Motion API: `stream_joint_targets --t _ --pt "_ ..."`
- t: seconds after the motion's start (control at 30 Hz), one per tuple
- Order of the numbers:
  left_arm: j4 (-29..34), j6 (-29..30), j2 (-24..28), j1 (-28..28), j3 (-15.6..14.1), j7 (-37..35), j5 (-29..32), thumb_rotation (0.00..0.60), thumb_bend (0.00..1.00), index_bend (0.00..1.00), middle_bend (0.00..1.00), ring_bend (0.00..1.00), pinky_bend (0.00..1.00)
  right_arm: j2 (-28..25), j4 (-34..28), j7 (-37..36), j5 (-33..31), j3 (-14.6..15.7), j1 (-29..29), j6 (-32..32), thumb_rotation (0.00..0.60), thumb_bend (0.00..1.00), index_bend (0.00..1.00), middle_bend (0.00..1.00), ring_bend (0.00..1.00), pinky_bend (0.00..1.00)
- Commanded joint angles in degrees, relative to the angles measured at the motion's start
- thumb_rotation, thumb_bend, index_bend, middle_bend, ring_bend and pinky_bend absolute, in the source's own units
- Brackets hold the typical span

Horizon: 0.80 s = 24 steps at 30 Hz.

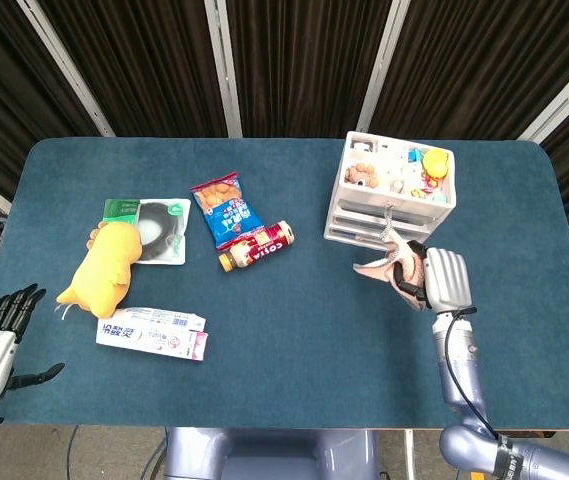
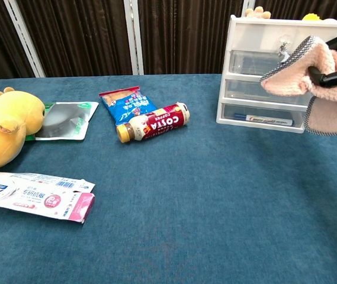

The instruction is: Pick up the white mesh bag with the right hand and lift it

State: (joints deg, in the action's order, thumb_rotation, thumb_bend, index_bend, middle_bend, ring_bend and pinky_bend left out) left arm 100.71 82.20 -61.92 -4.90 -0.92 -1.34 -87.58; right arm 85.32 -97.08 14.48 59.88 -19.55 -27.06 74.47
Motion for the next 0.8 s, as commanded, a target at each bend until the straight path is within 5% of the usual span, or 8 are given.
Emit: stream_joint_targets --t 0.03,0.8 --pt "-0.04 0.04 -0.01 0.02 0.01 -0.05 0.02 0.600 0.00 0.00 0.00 0.00 0.00 0.19 0.25 -0.06 -0.05 0.19 0.00 0.02 0.600 0.58 0.67 0.66 0.70 0.91" --pt "-0.06 0.13 0.04 0.01 0.06 -0.44 -0.09 0.600 0.00 0.00 0.00 0.00 0.00 2.00 4.05 0.30 -1.15 1.37 -0.27 -0.44 0.600 0.58 0.67 0.66 0.70 0.91"
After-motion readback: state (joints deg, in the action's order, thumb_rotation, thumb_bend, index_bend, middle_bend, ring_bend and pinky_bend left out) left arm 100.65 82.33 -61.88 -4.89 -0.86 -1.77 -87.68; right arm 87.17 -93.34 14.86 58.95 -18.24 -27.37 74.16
